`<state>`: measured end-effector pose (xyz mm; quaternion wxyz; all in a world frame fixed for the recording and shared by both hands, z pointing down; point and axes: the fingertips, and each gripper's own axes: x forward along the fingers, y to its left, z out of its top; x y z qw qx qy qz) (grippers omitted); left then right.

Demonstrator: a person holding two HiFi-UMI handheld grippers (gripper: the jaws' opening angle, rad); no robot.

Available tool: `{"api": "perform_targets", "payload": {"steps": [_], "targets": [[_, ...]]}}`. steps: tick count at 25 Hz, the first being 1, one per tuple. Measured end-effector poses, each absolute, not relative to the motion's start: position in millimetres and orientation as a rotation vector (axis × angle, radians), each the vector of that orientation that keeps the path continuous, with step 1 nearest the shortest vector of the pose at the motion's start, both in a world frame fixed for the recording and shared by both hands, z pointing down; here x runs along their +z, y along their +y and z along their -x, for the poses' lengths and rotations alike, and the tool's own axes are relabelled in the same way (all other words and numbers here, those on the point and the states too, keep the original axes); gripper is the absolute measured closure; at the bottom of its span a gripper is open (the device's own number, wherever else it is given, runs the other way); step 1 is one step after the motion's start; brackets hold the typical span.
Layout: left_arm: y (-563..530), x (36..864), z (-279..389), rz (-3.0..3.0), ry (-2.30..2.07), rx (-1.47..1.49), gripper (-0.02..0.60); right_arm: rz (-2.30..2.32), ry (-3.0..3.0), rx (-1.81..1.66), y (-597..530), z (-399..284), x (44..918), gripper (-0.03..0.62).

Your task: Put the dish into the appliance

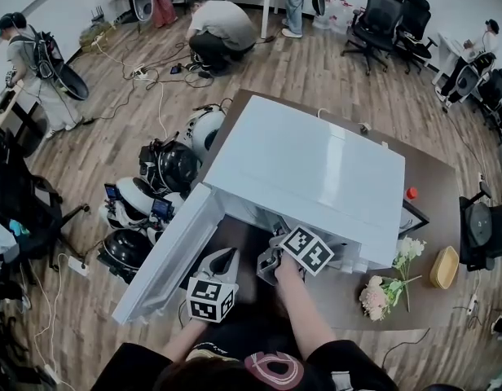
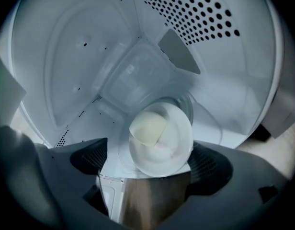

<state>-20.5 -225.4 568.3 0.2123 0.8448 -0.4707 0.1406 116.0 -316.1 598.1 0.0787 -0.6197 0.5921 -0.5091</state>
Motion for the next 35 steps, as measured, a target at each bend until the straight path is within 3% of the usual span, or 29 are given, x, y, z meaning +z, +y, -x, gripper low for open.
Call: {"api": "perform_targets", "payload": {"steps": [19, 33, 35], "targets": [[-219, 556, 17, -2.379, -1.299, 0.311, 0.575, 1.611, 1.666, -1.575, -273, -128, 587, 0.086], [-196, 547, 9, -2.417, -1.215, 0.276, 0.575, 1.584, 1.887, -1.395, -213, -125, 560, 0.089], [-193, 546, 6, -2.424, -1.202, 0.268, 0.575, 1.621, 1.905, -1.346, -204, -129, 556, 0.114]]}}
